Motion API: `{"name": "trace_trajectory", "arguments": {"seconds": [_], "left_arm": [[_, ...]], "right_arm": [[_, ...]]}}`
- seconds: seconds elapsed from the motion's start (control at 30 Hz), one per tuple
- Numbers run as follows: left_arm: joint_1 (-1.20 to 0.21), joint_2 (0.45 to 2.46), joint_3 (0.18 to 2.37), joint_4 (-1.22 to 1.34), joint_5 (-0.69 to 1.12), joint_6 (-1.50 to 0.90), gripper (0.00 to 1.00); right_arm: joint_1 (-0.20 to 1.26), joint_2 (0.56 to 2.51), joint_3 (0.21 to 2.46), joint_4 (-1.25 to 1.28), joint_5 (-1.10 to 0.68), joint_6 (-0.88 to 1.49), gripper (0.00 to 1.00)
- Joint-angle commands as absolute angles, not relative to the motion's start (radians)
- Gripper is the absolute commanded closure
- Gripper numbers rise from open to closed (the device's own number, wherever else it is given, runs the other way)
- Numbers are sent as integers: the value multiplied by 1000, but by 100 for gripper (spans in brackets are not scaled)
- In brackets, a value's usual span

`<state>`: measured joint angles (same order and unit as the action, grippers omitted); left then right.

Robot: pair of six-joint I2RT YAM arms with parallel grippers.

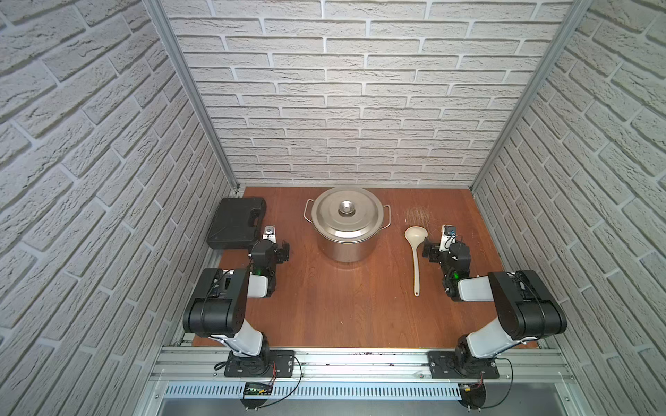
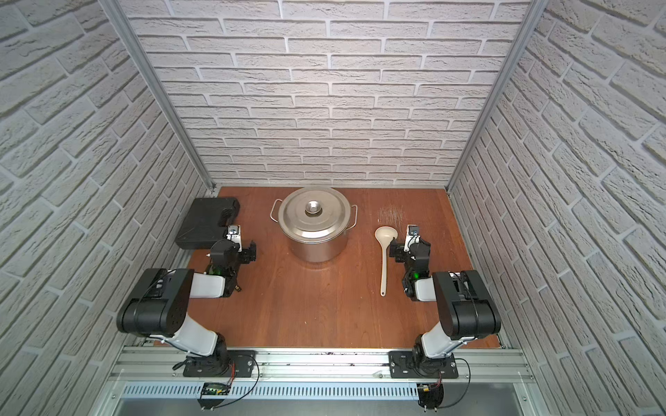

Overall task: Stir the soup with a spoon
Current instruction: Pick up the lid from the pan.

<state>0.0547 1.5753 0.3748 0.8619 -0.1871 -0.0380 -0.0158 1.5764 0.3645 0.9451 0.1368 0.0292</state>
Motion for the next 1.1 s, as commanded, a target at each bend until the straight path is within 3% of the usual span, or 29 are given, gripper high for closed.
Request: {"name": "trace_trajectory", "arguments": {"seconds": [0.0, 0.67, 0.9, 1.07], "left_arm": [[51, 1554, 377, 907, -178, -33, 2], [46, 1549, 371, 915, -188, -30, 2], [-25, 1268, 296, 800, -279, 4, 2], [-44, 888, 415, 290, -416, -259, 2]], "right_arm": [[-15, 1549, 356, 971, 138, 23, 1], [0, 1525, 373, 935, 122, -1, 1], [47, 1226, 516, 442, 194, -11, 1], [45, 1125, 832, -119, 278, 267, 1]]}}
